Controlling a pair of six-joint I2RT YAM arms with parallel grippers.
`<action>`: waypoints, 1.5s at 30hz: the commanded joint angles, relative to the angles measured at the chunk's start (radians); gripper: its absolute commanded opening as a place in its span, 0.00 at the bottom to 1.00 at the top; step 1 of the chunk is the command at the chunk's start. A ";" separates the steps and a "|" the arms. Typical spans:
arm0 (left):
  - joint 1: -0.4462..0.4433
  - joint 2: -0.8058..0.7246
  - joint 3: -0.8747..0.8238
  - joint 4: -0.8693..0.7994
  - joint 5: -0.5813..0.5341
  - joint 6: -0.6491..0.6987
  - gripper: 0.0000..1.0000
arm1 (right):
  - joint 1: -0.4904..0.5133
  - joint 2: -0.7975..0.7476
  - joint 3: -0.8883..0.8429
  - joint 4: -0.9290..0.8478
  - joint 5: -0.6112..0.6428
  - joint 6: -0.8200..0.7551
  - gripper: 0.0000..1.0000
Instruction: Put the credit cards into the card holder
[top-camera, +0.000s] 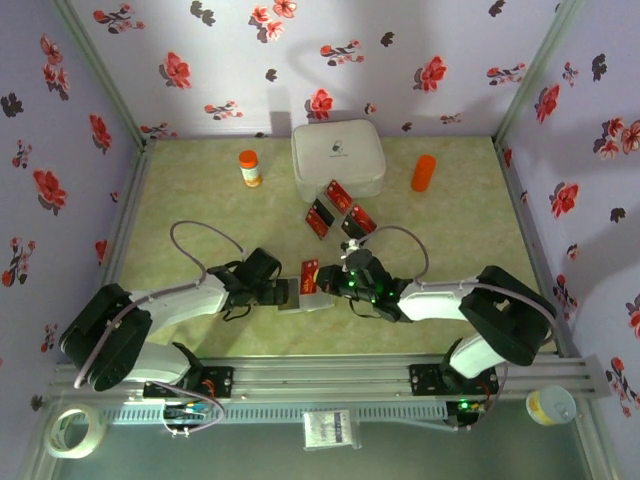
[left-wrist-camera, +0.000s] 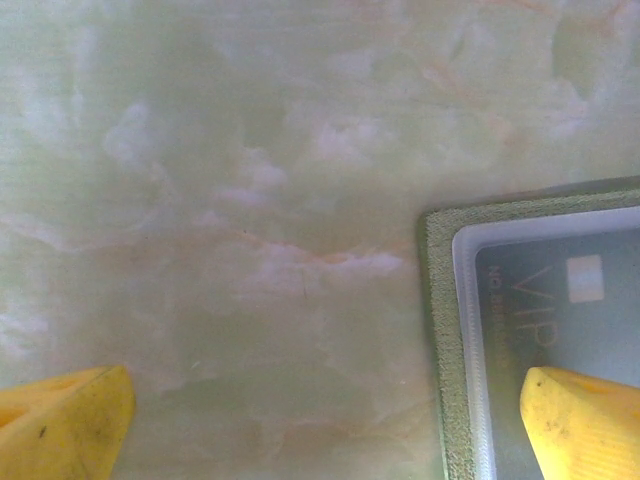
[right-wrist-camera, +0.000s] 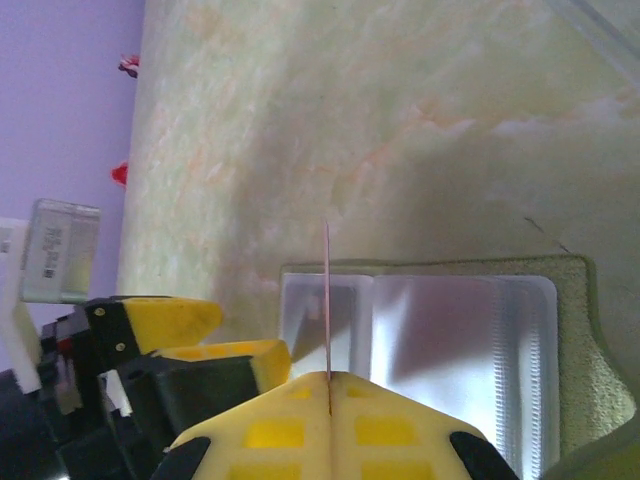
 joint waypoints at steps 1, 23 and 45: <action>0.008 0.001 -0.032 -0.045 -0.012 -0.024 1.00 | -0.006 0.031 -0.019 0.047 0.017 -0.002 0.00; 0.006 0.000 -0.044 -0.034 -0.006 -0.030 1.00 | -0.004 0.117 -0.039 0.160 -0.033 0.044 0.00; 0.002 0.005 -0.043 -0.029 -0.006 -0.035 0.99 | 0.001 0.142 -0.057 0.201 -0.085 0.049 0.00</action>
